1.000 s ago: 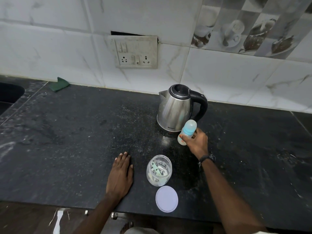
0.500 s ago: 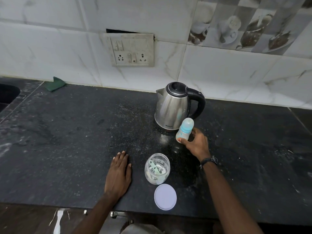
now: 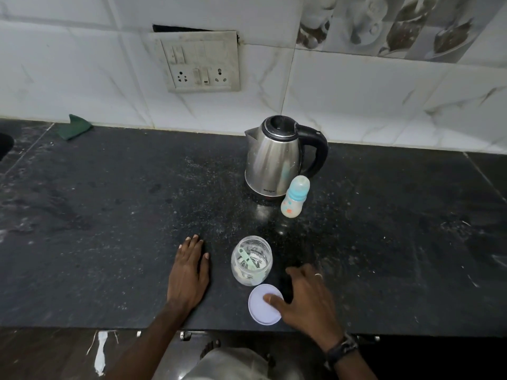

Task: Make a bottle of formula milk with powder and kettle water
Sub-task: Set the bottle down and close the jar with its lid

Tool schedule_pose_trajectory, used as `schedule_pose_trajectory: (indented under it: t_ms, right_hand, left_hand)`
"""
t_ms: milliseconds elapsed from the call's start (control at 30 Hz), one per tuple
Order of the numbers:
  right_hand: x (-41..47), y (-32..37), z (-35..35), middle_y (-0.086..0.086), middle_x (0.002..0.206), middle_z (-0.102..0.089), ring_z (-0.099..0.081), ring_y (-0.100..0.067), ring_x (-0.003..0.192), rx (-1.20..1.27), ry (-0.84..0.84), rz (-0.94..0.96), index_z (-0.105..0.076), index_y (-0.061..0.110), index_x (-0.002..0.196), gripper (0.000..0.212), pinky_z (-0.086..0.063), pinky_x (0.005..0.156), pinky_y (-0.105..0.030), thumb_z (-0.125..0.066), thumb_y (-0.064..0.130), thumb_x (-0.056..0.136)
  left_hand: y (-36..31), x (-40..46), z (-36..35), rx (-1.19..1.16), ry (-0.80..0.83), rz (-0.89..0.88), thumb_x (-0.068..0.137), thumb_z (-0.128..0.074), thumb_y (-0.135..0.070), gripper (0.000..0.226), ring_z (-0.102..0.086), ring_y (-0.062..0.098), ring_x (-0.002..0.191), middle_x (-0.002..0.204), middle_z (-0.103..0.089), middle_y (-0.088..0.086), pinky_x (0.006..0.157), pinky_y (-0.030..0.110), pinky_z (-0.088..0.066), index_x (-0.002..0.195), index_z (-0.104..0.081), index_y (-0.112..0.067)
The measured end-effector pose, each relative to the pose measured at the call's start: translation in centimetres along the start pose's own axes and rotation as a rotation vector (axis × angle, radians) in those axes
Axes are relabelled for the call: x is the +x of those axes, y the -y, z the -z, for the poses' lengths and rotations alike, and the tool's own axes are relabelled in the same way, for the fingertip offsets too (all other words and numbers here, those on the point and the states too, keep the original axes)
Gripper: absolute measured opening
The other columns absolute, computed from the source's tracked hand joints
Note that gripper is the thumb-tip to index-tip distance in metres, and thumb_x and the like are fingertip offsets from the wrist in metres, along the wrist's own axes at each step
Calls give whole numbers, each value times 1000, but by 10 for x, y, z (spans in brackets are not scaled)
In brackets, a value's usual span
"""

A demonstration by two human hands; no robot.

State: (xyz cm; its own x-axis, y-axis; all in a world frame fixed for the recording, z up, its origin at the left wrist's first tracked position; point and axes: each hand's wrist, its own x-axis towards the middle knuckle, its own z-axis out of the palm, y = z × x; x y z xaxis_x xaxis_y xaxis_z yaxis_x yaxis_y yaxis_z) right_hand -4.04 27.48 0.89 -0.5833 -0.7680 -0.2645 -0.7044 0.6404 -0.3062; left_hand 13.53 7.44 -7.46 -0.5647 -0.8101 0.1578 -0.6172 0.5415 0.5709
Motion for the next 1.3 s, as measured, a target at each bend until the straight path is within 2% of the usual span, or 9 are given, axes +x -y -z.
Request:
schedule_pose_trajectory:
  t_ms: [233, 433, 667, 800, 933, 1033, 1133, 1233, 1300]
  right_hand:
    - [-9, 29, -23, -1, 120, -37, -45, -24, 110, -161, 54, 41, -45, 19, 122, 102, -49, 82, -38, -51, 92, 51]
    - [-8, 36, -29, -4, 122, -41, -46, -27, 109, -264, 72, 101, -46, 16, 124, 86, -46, 84, -40, -62, 76, 65]
    - [8, 6, 13, -7, 129, -37, -48, -30, 115, -126, 29, 14, -22, 39, 147, 84, -48, 91, -41, -60, 64, 76]
    - [24, -6, 49, -2, 121, -35, -46, -22, 104, 87, -213, 44, -34, 43, 140, 67, -49, 82, -34, -63, 59, 82]
    - [35, 7, 65, 8, 113, -48, -50, -5, 98, 496, -424, 142, -45, 28, 119, 56, -41, 80, -19, -77, 44, 76]
    - [35, 24, 65, 8, 110, -62, -57, -6, 104, 539, -439, 254, -50, 22, 83, 38, -46, 79, -21, -82, 39, 70]
    - [33, 35, 59, 5, 114, -68, -56, -7, 112, 409, -351, 372, -53, 17, 59, 38, -45, 87, -26, -85, 36, 67]
    - [32, 42, 55, 2, 113, -67, -57, -15, 107, 292, -271, 412, -57, 17, 64, 36, -43, 86, -29, -82, 42, 67]
    - [31, 44, 54, 3, 112, -61, -55, -19, 102, 223, -234, 445, -57, 21, 87, 38, -45, 86, -35, -79, 46, 69]
  left_hand:
    - [-7, -3, 7, -150, -32, 11, 96, -45, -26, 45, -43, 25, 139, 146, -50, 11, 115, 42, -35, 133, -58, -2]
    - [-11, -5, 12, -218, -69, -3, 96, -47, -22, 43, -46, 25, 136, 144, -52, 11, 112, 41, -39, 131, -59, -1]
    - [-11, -5, 11, -283, -83, -40, 93, -51, -17, 43, -49, 24, 135, 144, -52, 8, 111, 37, -40, 133, -58, -1]
    - [-9, -7, 11, -415, 66, -84, 68, -55, -15, 76, -39, 18, 142, 151, -44, 4, 118, 33, -32, 143, -46, -4]
    - [-9, -7, 5, -432, 182, -186, 70, -59, -31, 92, -24, 22, 149, 161, -26, 6, 122, 41, -23, 152, -27, -5]
    - [-8, -8, -3, -377, 256, -201, 76, -72, -53, 112, -6, 21, 153, 166, -4, 1, 124, 38, -12, 156, -7, -9]
    - [-9, -7, -8, -344, 284, -204, 64, -78, -69, 133, 2, 16, 153, 166, 5, -3, 123, 39, -10, 156, 1, -14]
    - [-15, -7, -12, -358, 269, -197, 52, -82, -74, 142, -1, 14, 152, 166, -1, -6, 123, 40, -13, 156, -2, -19]
    - [-19, -6, -14, -393, 253, -182, 48, -83, -74, 141, -5, 12, 152, 165, -8, -9, 122, 40, -16, 156, -8, -23]
